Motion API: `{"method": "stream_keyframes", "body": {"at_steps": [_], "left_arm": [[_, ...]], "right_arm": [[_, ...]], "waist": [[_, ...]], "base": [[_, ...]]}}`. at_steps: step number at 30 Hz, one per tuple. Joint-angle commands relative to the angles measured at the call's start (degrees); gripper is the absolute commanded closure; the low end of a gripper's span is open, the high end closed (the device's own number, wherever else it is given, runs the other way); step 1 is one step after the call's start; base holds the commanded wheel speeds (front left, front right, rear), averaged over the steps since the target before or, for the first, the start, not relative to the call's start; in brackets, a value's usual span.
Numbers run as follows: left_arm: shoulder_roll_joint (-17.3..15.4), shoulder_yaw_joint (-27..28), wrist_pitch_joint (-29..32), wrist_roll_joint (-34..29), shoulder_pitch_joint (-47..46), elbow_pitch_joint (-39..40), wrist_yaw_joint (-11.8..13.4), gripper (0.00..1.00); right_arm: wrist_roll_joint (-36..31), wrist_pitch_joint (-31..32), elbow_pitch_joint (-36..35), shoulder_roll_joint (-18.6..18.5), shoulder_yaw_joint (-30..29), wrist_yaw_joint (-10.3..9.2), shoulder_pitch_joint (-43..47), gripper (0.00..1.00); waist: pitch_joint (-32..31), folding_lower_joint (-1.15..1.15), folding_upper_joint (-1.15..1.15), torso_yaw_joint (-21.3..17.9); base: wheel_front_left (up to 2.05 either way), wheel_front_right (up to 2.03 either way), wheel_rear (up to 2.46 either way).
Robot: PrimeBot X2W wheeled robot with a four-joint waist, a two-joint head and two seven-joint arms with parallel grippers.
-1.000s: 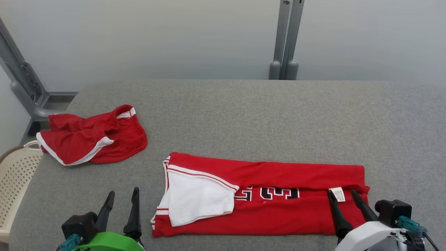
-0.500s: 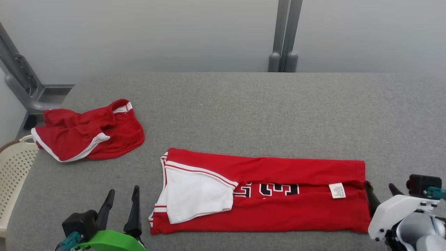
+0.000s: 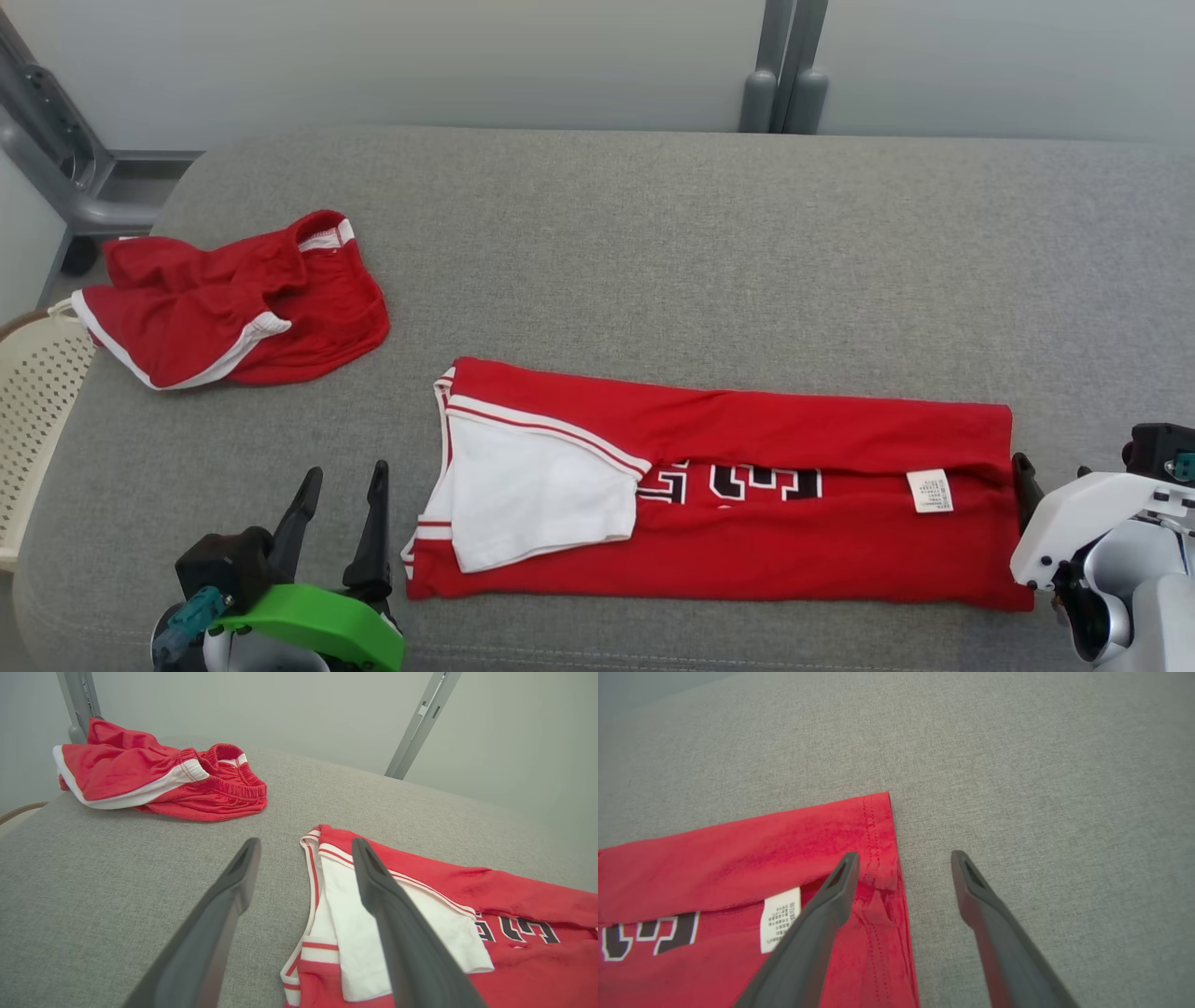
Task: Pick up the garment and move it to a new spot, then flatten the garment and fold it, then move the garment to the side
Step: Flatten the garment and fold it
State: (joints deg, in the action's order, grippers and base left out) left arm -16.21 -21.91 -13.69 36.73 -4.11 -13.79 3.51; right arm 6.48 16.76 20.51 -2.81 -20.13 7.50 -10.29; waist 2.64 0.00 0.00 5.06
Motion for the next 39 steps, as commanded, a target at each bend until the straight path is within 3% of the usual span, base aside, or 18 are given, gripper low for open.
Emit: {"method": "stream_keyframes", "body": {"at_steps": [1,12,20,22,23,30,39], "left_arm": [[-0.19,0.05,-0.38,-0.31,-0.96,-0.04,-0.28,0.0],[0.59,0.19,-0.94,-0.32,-2.73,-1.92,-1.16,0.0],[0.78,0.37,-1.09,0.03,-2.87,-3.27,-1.86,0.0],[0.83,0.32,-1.09,0.01,-2.83,-3.5,-1.89,0.0],[0.85,0.29,-1.09,0.02,-2.76,-3.58,-1.89,0.0],[0.8,0.09,-1.16,0.14,-2.22,-3.83,-1.9,0.0],[0.63,-0.28,-1.06,0.37,-1.74,-3.81,-1.62,0.0]], "right_arm": [[-0.62,-0.53,0.94,-0.17,-0.25,-0.02,-0.94,0.0],[-2.62,-1.89,9.95,-0.18,-1.13,-0.02,-4.16,0.0],[0.13,-0.64,14.73,0.06,1.01,-0.01,-3.9,0.0],[1.1,-0.12,15.84,0.29,1.83,0.0,-3.77,0.76],[1.43,-0.17,16.17,0.29,2.02,0.0,-3.75,1.0],[0.71,-1.64,16.54,-0.04,0.85,-0.07,-4.64,1.0],[-1.55,-2.36,14.24,-0.45,-7.76,-0.08,-6.64,1.0]], "waist": [[1.26,0.0,0.0,0.69],[3.51,0.0,0.0,1.73],[2.85,0.0,0.0,1.95],[2.56,0.0,0.0,2.01],[2.43,0.0,0.0,2.03],[1.76,0.0,0.0,2.08],[0.64,0.0,0.0,1.82]], "base": [[0.0,0.0,0.0],[0.0,0.0,0.0],[0.0,0.0,0.0],[0.0,0.0,0.0],[0.0,0.0,0.0],[0.0,0.0,0.0],[0.0,0.0,0.0]]}}
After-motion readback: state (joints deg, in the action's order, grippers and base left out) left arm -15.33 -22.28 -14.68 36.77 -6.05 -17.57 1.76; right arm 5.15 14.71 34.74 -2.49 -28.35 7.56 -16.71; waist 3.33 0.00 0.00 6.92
